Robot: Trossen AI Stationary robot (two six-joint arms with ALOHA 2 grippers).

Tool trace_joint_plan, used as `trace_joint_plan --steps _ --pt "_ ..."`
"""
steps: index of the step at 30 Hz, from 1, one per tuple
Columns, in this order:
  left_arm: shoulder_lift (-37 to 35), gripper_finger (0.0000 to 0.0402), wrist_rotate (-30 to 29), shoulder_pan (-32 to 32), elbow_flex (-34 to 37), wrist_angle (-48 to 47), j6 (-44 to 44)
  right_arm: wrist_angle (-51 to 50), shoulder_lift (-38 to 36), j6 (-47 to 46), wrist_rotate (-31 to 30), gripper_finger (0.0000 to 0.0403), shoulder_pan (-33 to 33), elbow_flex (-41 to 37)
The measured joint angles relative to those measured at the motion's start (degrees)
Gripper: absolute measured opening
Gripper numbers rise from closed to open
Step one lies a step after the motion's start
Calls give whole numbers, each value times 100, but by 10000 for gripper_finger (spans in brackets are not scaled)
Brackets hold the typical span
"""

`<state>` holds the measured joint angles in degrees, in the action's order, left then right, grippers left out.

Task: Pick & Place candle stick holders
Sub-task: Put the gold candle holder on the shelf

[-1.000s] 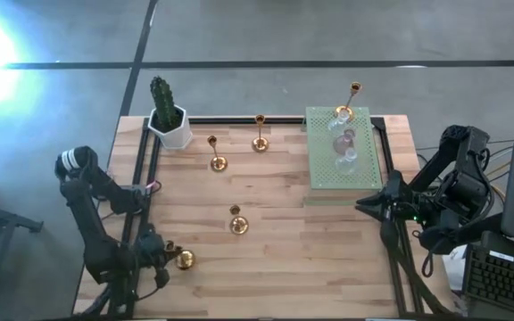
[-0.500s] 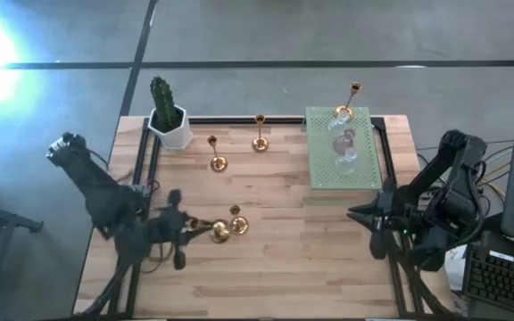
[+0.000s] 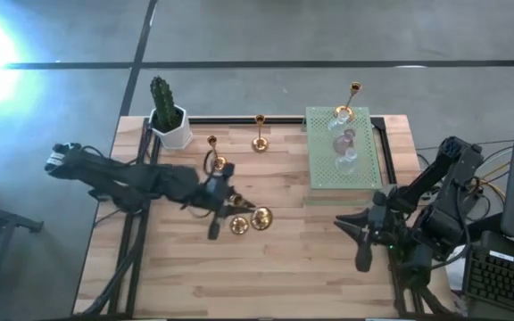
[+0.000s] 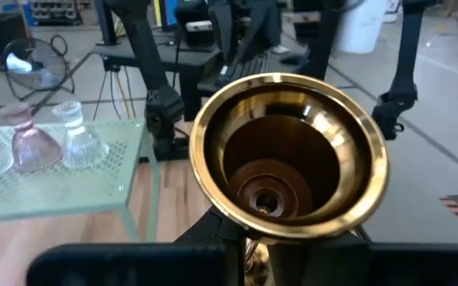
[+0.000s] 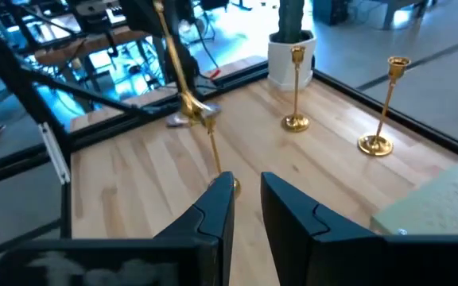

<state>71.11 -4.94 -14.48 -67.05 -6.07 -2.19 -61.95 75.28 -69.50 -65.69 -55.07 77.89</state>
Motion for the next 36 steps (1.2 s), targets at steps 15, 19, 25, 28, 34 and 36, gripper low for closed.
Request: trace_joint_plan --steps 15,19,25,28,34,36 --pt "1713 30 736 328 -2199 -962 946 1758 570 2159 75 203 1181 10" --pt "2027 30 897 370 -2594 -1096 1076 2407 692 2891 367 209 1375 9" --pt "2196 30 1046 404 -2834 -1183 1078 3111 763 3614 542 198 1501 9" --pt "2201 30 1189 420 -2855 -1160 1064 3444 788 3919 797 190 1593 9" --pt "2185 30 1199 429 -2850 -1143 1022 4036 841 4442 1244 177 1859 -2" --pt "2177 30 1199 429 -2850 -1157 1018 4177 868 4532 1392 171 1937 2"
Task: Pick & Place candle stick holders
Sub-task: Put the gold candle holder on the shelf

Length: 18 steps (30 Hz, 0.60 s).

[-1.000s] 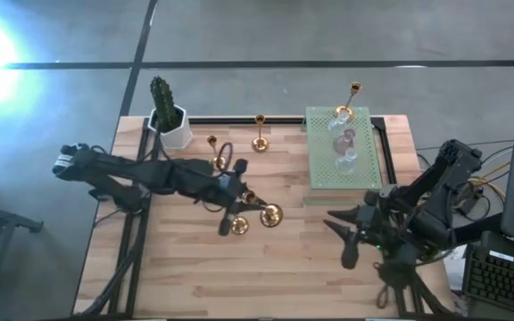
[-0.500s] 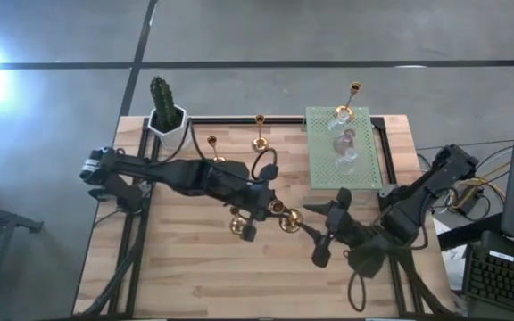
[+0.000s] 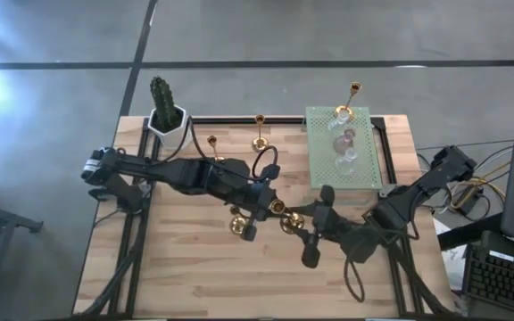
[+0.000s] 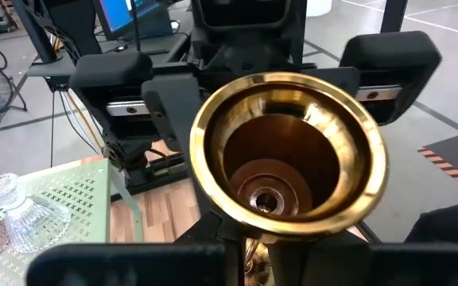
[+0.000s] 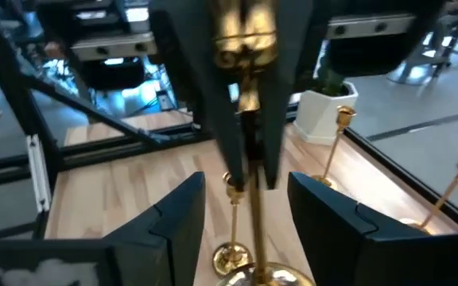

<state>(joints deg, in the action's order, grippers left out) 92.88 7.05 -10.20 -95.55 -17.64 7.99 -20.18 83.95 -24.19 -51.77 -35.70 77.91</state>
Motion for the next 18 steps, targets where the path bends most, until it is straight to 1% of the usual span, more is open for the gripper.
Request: trace_joint_plan --steps 3,6,8,11,12,18 --pt "-2 30 0 0 0 1 -2 4 61 28 183 157 70 22" --pt "-2 30 2 0 0 1 -4 11 133 24 202 129 142 24" --pt "-2 30 7 0 2 1 -8 17 141 27 237 99 176 24" --pt "-2 30 46 0 2 1 -23 24 140 33 248 39 205 29" --pt "-2 30 37 -2 2 -4 -38 22 130 100 251 25 205 29" --pt "-4 30 101 1 7 -20 -19 14 129 110 240 13 201 29"
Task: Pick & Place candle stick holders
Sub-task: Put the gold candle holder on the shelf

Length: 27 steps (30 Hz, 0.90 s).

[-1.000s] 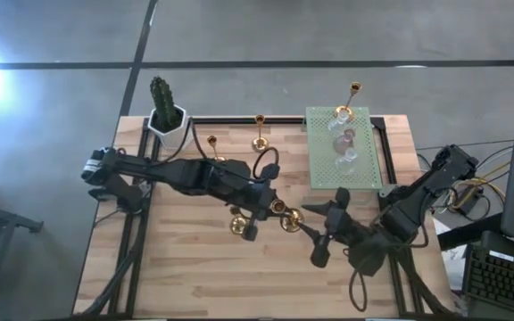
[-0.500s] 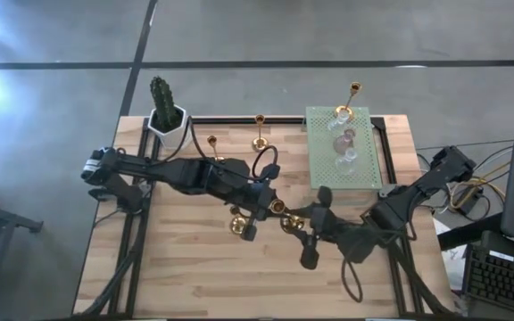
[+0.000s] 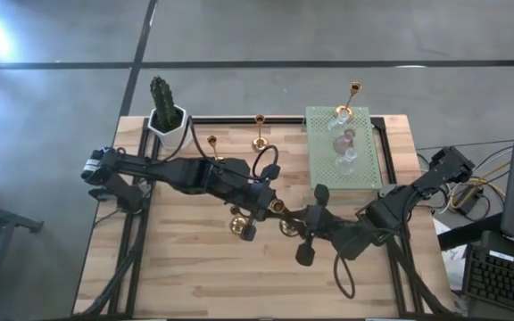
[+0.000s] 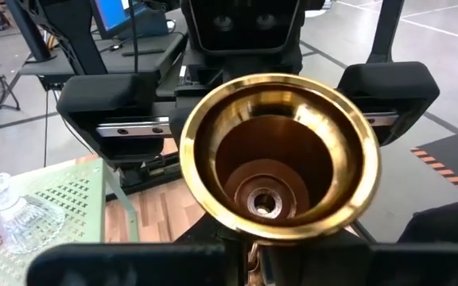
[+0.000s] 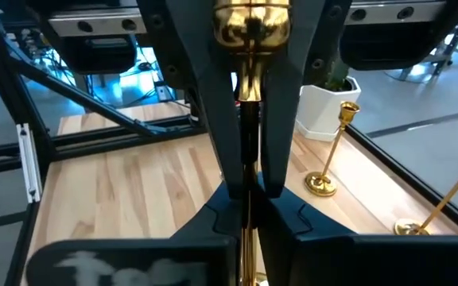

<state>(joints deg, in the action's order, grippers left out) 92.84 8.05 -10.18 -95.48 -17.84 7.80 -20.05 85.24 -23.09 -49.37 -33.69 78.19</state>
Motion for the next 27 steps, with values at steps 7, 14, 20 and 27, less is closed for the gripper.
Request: trace_joint_plan --steps 7,14,20,27 --pt "-63 132 -22 1 2 -92 262 -124 -16 -69 -417 11 -41 0" --pt "-733 219 -54 53 380 -452 13 -1660 -321 -1795 -2054 10 -658 -45" --pt "-2043 225 -620 60 2213 1242 -148 -3648 -525 -4621 -3382 10 -1454 -381" --pt "-3716 225 -1386 60 4451 3305 -193 -4714 -658 -6299 -3629 10 -1551 -902"
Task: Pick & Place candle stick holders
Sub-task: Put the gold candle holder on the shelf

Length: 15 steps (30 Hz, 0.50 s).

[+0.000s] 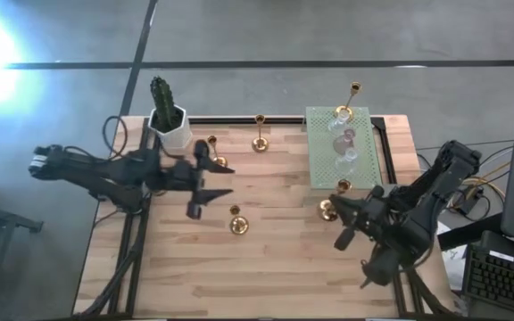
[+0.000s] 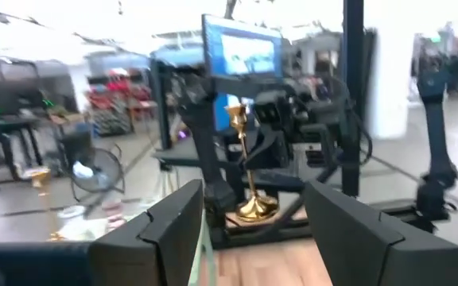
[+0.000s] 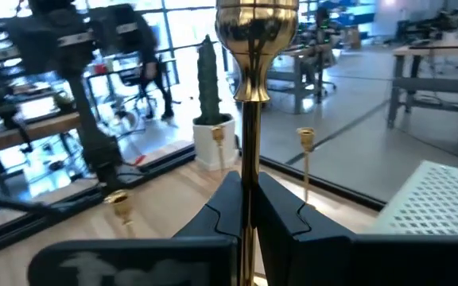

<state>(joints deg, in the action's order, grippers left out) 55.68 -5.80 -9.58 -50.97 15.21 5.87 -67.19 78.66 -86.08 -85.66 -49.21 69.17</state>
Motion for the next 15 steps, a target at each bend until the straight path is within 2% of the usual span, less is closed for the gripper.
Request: trace_joint_plan --steps 4,8,15 --pt "-669 224 -81 0 763 603 5 -3 -90 -487 -23 10 202 -467" --pt "-1042 224 -90 0 1188 741 26 -13 -197 -1002 -21 10 319 -899" --pt "-1216 224 -120 0 1523 728 13 -58 -650 -840 22 10 187 -1260"
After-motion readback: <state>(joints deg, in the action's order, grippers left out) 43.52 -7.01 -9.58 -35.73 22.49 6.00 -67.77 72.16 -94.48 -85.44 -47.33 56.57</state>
